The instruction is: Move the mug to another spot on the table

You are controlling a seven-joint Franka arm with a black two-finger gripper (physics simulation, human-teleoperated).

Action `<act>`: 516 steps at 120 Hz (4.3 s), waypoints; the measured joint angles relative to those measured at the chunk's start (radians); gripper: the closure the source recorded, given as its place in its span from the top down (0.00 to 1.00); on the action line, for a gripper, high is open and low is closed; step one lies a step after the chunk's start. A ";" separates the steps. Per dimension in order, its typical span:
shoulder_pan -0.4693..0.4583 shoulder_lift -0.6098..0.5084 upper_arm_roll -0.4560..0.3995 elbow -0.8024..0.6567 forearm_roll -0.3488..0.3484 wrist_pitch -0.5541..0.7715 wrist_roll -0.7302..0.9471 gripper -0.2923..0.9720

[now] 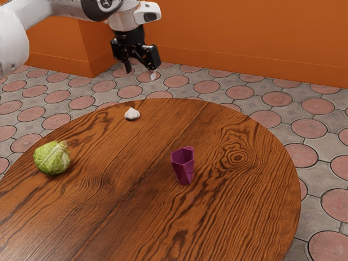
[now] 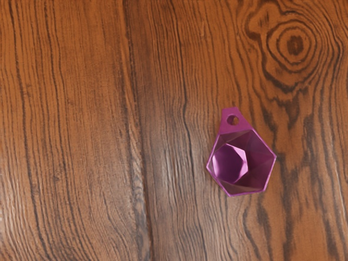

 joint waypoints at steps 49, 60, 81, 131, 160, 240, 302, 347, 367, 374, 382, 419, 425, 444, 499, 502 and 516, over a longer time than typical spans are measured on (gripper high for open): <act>-0.013 0.256 -0.047 0.142 -0.013 0.011 -0.014 0.76; -0.034 0.313 -0.054 0.157 -0.016 0.002 -0.035 0.76; -0.050 0.410 -0.064 0.226 -0.020 0.001 -0.077 0.76; -0.033 0.550 -0.063 0.237 -0.050 0.169 -0.124 0.76; -0.014 0.577 -0.064 0.190 -0.053 0.238 -0.119 0.76; -0.019 0.582 -0.064 0.102 -0.066 0.337 -0.085 0.73; -0.030 0.544 -0.063 0.039 -0.062 0.375 -0.067 0.59; -0.037 0.536 -0.061 0.037 -0.055 0.378 -0.058 0.36; -0.038 0.526 -0.058 0.037 -0.051 0.373 -0.058 0.30; -0.037 0.516 -0.058 0.038 -0.048 0.364 -0.058 0.25; -0.037 0.508 -0.057 0.040 -0.044 0.349 -0.059 0.22; -0.038 0.476 -0.054 0.056 0.015 0.242 -0.074 0.21; -0.038 0.466 -0.054 0.059 0.027 0.216 -0.077 0.21; -0.036 0.437 -0.054 0.068 0.051 0.121 -0.083 0.20; 0.103 0.599 -0.120 0.360 0.108 -0.211 0.001 0.16; 0.110 0.617 -0.125 0.380 0.108 -0.221 0.009 0.16; 0.147 0.705 -0.139 0.479 0.109 -0.272 0.045 0.16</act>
